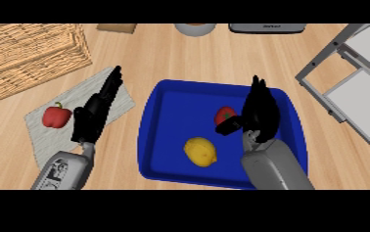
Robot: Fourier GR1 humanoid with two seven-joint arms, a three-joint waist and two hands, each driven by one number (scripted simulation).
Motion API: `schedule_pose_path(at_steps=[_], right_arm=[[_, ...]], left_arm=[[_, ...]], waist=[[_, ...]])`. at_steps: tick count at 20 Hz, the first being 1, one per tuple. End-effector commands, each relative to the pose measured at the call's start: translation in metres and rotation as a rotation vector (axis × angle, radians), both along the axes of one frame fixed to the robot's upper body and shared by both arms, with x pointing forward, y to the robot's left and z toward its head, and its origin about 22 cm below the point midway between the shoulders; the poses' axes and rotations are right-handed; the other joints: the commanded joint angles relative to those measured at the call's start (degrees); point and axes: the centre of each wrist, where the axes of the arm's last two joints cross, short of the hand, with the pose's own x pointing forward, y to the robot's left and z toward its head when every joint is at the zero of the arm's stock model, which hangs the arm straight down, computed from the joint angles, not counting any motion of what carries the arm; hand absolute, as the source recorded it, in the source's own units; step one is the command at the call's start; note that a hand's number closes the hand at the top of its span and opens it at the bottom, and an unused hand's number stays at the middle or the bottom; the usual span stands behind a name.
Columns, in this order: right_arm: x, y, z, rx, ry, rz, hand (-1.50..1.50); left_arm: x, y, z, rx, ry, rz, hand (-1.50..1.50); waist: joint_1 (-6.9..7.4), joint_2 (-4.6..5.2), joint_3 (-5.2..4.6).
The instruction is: Pick the tomato from the tray and place it in the tiered shelf
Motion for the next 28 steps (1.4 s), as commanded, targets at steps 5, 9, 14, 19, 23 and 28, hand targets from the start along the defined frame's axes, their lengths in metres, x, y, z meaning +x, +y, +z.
schedule_pose_path(at_steps=[5,9,14,19,23,28], right_arm=[[-0.001,-0.011,-0.024,0.039,0.079,-0.136,-1.50],[0.000,0.007,-0.030,0.053,0.081,-0.132,-1.50],[0.010,0.001,-0.032,0.054,0.072,-0.115,-1.50],[0.001,-0.001,-0.053,0.054,0.134,-0.080,1.50],[0.015,-0.003,-0.027,-0.036,0.158,-0.022,1.50],[-0.005,0.009,-0.060,-0.059,0.091,-0.015,1.50]], left_arm=[[-0.020,0.016,-0.011,0.011,0.006,-0.013,0.00],[-0.016,0.011,-0.021,-0.002,0.008,0.001,0.00],[-0.003,0.009,-0.011,0.001,0.004,0.001,0.00],[-0.016,-0.002,-0.023,0.019,-0.003,-0.004,0.00],[0.006,0.007,0.010,-0.007,0.005,0.003,0.00],[-0.016,0.005,0.002,-0.010,-0.006,0.004,0.00]], waist=[[0.01,-0.05,0.01],[0.14,0.03,0.00],[0.01,0.06,0.01],[-0.02,0.01,0.01],[-0.20,-0.06,0.00],[0.08,-0.07,0.02]])
